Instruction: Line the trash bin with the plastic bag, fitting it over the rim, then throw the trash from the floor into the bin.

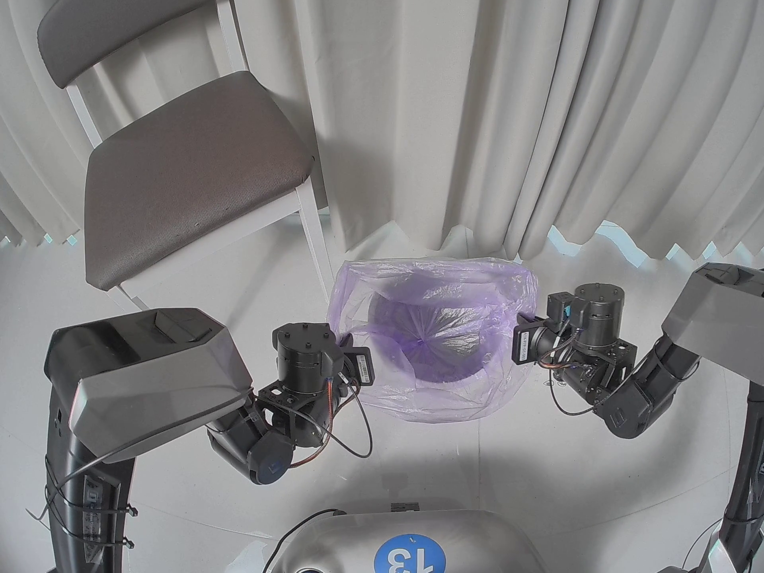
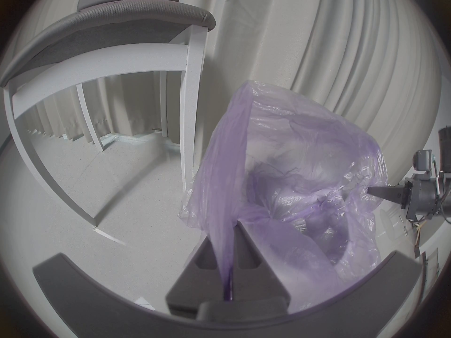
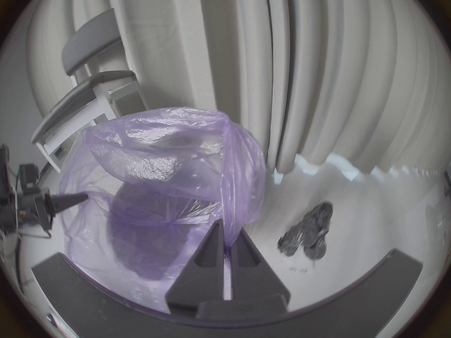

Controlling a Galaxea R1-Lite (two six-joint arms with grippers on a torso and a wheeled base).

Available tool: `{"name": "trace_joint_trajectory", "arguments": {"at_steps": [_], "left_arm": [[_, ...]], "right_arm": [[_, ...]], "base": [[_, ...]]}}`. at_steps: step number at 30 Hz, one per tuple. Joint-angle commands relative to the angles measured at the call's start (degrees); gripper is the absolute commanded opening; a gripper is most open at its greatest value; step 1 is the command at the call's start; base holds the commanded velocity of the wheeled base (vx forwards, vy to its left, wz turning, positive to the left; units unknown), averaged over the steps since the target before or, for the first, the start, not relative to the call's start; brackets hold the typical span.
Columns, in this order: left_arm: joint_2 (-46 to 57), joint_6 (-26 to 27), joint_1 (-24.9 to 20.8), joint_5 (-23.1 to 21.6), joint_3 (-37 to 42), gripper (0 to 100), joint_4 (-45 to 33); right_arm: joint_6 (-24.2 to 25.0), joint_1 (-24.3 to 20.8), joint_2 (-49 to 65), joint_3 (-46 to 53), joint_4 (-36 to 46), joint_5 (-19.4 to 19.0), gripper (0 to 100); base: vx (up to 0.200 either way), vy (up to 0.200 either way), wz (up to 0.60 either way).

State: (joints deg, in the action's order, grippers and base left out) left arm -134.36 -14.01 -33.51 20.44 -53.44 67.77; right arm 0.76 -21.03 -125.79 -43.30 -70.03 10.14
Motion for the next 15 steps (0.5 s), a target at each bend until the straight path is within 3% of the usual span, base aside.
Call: {"name": "trace_joint_trajectory", "arguments": {"at_steps": [1,15], "left_arm": [[-2.0,-0.3,0.2,0.1,-2.9,0,-0.1],[-3.7,-0.5,1.1,0.4,-5.5,0,0.1]], "right_arm": [[-5.2,4.0,-3.8,5.2,-5.5,-3.1,0],[-4.4,1.2,-9.4,2.2,-8.5,-2.3,0]], "base": [[0.0,0.0,0.0],[0.0,0.0,0.0]]}}
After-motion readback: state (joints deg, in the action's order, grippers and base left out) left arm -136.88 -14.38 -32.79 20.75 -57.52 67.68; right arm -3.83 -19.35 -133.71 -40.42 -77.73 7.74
